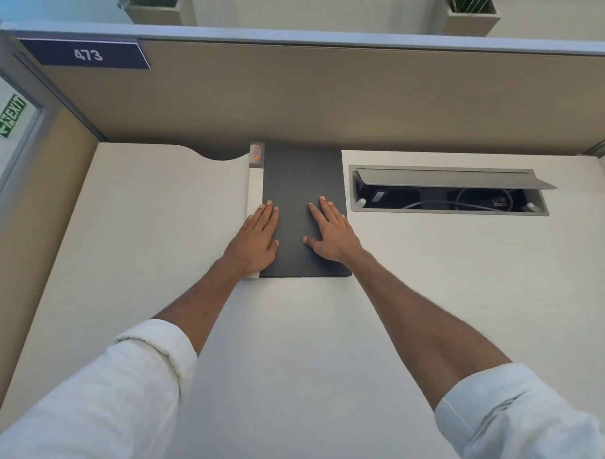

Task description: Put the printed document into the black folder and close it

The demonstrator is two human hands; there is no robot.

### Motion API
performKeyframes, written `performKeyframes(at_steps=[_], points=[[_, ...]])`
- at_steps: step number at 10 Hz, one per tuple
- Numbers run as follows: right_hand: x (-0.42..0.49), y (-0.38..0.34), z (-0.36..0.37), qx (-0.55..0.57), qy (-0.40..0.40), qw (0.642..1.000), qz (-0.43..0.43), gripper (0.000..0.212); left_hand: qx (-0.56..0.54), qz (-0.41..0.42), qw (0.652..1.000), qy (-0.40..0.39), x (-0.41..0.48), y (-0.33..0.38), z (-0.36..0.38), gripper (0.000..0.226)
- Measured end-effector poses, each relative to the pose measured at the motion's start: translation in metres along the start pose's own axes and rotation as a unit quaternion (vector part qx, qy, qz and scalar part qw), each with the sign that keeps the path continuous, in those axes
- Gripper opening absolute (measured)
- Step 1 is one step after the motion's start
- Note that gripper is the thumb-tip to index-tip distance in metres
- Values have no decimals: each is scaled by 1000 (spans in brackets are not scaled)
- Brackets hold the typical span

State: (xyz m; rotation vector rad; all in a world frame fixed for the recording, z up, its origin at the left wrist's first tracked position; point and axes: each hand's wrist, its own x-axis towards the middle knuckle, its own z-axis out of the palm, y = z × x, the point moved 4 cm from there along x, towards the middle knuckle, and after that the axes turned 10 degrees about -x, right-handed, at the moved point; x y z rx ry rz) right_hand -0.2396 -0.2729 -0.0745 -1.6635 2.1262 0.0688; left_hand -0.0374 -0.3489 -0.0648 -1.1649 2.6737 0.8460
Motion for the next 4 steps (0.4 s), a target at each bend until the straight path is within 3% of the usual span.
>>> performKeyframes(at_steps=[2, 4], points=[[-3, -5, -5, 13, 7, 1000, 9, 90, 2, -10, 1000, 8, -2, 6, -3, 75], [-29, -7, -24, -11, 77, 997, 5, 79, 7, 7, 998, 57, -14, 33, -12, 67]])
